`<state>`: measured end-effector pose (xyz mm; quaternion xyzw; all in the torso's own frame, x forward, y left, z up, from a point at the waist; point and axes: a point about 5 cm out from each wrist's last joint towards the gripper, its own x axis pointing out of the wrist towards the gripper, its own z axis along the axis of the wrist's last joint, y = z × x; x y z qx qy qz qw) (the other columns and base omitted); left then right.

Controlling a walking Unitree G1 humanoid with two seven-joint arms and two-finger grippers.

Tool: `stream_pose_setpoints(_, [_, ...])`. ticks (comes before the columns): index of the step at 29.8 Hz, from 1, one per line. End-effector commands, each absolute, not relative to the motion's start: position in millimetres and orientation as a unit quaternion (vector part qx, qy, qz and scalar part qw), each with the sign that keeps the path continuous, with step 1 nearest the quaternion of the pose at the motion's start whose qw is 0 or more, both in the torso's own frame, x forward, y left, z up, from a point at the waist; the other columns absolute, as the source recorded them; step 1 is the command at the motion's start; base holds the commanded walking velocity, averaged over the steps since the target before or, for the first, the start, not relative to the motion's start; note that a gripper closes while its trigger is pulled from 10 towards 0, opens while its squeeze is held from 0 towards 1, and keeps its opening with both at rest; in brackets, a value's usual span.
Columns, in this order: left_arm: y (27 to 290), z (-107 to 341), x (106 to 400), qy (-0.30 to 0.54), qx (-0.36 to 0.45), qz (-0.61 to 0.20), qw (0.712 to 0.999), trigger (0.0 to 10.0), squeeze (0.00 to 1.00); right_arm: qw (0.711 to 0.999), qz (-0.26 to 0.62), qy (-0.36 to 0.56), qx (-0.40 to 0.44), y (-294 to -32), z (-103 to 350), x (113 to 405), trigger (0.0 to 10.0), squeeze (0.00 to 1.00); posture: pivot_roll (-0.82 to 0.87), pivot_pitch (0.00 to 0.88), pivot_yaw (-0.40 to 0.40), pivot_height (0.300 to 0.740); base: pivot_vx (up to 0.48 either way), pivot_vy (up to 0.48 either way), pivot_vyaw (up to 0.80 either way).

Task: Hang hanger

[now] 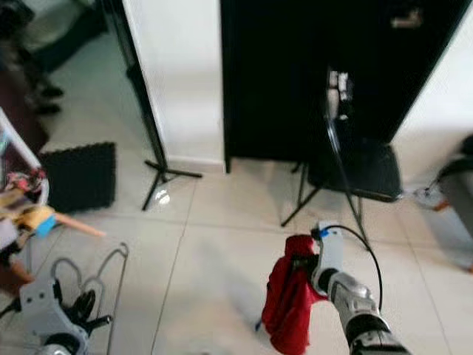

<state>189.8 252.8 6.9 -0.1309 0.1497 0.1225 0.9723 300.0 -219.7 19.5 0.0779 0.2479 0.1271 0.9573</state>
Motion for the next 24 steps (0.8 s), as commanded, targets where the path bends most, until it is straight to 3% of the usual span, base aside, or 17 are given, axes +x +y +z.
stream_pose_setpoints(1, [252.5, 3.7, 185.7, 0.162, -0.129, 0.122, 0.971, 10.0, 0.00, 0.956, 0.120, 0.256, 0.078, -223.4, 15.3, 295.3, 10.0, 0.00, -0.01, 0.167, -0.061, 0.740, 0.000, 0.000, 0.71])
stream_pose_setpoints(24, [252.7, 5.9, 186.1, 0.166, -0.130, 0.118, 0.970, 10.0, 0.00, 0.956, 0.119, 0.256, 0.079, -223.6, 15.7, 295.6, 10.0, 0.00, -0.02, 0.195, -0.054, 0.740, 0.000, 0.000, 0.71])
